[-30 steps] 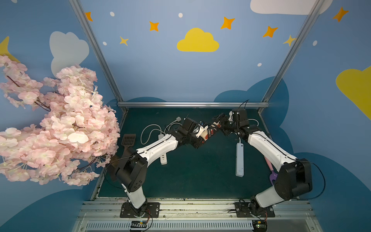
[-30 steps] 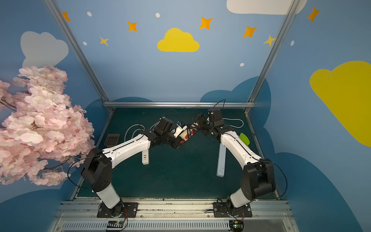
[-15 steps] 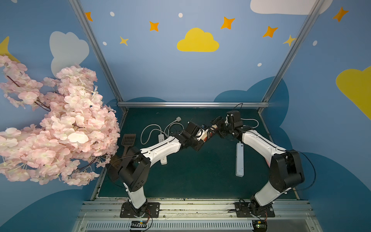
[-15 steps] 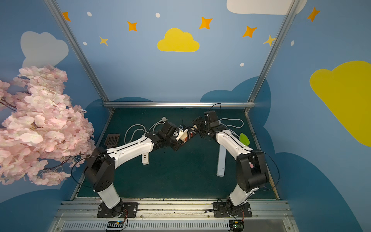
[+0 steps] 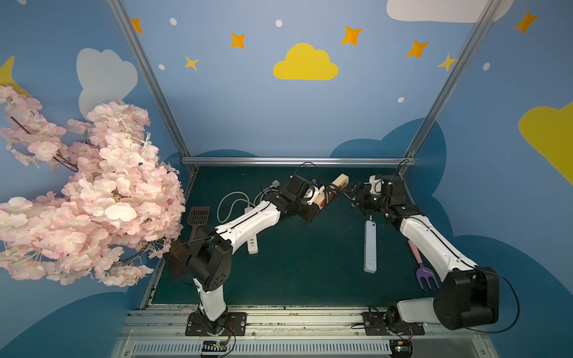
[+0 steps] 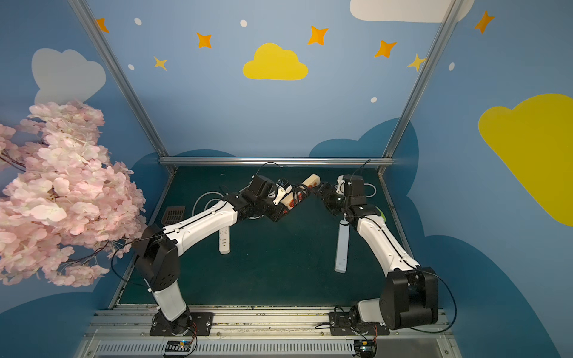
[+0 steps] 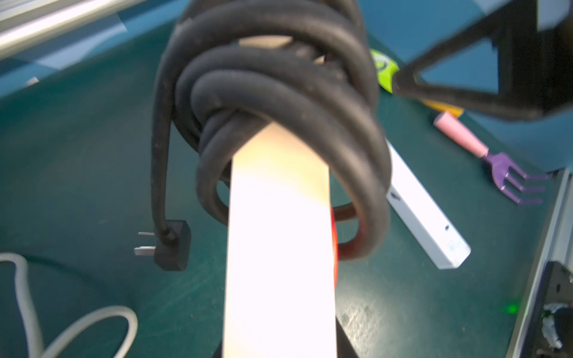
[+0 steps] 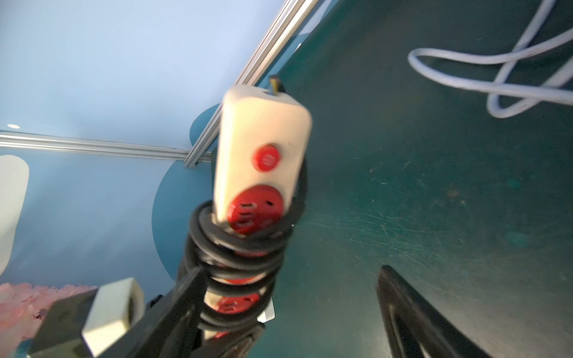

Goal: Wrap the cord around the power strip
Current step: Place the power strip at the center of the board, then pick up the power strip from the center of the board.

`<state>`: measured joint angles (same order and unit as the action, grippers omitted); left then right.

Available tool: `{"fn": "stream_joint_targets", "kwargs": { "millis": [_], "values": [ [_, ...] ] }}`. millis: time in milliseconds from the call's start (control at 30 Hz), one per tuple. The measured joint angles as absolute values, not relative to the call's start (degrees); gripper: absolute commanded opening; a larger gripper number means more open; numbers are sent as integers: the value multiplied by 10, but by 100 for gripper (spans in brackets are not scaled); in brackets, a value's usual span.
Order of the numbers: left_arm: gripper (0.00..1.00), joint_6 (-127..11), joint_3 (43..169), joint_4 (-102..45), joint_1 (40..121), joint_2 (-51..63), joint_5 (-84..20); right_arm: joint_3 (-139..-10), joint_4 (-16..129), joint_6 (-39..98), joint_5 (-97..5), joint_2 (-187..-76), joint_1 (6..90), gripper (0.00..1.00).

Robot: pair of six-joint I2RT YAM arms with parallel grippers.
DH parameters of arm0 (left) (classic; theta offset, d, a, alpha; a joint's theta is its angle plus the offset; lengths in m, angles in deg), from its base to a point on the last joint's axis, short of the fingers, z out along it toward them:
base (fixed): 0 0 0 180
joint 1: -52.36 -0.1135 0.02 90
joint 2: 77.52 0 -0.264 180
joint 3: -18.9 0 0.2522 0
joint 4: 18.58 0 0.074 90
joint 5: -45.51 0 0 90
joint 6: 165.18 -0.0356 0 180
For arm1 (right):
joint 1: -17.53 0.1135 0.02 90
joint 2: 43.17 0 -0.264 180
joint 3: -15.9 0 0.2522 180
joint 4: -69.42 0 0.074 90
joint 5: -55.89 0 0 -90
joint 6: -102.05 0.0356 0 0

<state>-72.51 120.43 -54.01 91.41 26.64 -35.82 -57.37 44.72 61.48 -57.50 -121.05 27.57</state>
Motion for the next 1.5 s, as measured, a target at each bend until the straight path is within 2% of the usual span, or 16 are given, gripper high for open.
{"fn": "stream_joint_targets", "kwargs": {
  "millis": [233, 400, 533, 633, 767, 933, 1200, 1500],
  "values": [
    [3, -672, 1270, -551, 930, 313, -342, -557, 425, 608, -581, -1209, 237, 88],
    [3, -604, 1334, -546, 977, 380, -317, -557, 388, 614, -572, -1193, 155, 88],
    [3, -524, 1341, -492, 1009, 413, -280, -556, 356, 615, -541, -1145, 87, 87],
    [3, -455, 1319, -423, 1019, 428, -246, -554, 346, 605, -508, -1101, 71, 88],
    [3, -357, 1267, -315, 1007, 451, -210, -550, 349, 587, -487, -1070, 76, 87],
    [3, -292, 1185, -225, 955, 463, -197, -550, 348, 568, -471, -1082, 110, 86],
    [3, -290, 1107, -193, 868, 463, -198, -550, 347, 545, -461, -1126, 167, 86],
    [3, -299, 1047, -138, 873, 452, -230, -564, 249, 485, -412, -1201, 182, 88]
  ]
}}
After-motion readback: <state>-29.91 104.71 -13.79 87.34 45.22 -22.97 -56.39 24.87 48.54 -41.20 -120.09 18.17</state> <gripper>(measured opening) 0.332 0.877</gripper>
